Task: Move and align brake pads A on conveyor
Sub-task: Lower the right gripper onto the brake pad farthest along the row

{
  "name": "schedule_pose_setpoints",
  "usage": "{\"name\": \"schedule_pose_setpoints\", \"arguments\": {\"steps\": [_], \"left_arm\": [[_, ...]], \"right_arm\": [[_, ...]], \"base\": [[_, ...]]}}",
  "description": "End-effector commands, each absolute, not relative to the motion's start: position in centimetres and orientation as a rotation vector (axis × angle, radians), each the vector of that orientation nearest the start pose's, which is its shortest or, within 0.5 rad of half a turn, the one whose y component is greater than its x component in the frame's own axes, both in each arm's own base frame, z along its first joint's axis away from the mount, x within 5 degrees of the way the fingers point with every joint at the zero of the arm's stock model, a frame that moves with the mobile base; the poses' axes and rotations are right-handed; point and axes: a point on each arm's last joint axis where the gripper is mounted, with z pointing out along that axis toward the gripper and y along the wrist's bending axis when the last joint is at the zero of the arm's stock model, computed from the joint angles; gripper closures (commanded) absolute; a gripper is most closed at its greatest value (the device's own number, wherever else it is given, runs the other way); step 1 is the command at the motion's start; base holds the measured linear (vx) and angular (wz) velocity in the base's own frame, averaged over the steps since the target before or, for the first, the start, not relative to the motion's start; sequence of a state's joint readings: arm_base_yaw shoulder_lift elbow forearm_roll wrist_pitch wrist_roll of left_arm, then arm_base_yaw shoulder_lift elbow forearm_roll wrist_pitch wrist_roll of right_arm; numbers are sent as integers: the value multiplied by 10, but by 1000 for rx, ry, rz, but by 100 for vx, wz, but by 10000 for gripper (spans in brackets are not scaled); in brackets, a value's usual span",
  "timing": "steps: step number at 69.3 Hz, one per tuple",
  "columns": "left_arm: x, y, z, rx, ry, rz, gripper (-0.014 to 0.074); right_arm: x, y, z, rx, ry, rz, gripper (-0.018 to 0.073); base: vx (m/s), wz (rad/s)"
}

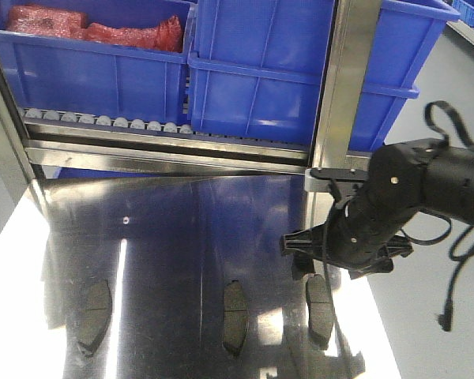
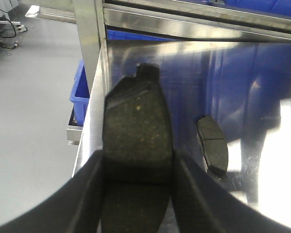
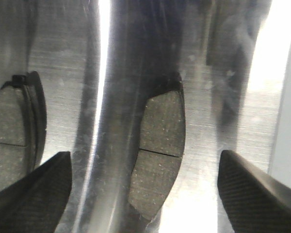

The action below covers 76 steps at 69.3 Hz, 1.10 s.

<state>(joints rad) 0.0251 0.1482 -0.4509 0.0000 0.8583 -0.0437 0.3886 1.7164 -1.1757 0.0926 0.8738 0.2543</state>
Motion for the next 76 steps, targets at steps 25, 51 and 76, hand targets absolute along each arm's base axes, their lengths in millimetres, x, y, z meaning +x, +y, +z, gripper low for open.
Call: {"name": "schedule_pose_setpoints", "arguments": {"steps": [25,51,76], "left_arm": [[34,1,294,-60,1924,-14,602],[34,1,294,-60,1926,-14,602],[34,1,294,-60,1926,-14,602]], "right_arm": [[322,147,229,-136,2939,98,-19],[318,143,225,-117,3003,33,-19],[320,144,218,-110,3017,30,-19]], "base": [[0,0],[0,0],[0,0]]}}
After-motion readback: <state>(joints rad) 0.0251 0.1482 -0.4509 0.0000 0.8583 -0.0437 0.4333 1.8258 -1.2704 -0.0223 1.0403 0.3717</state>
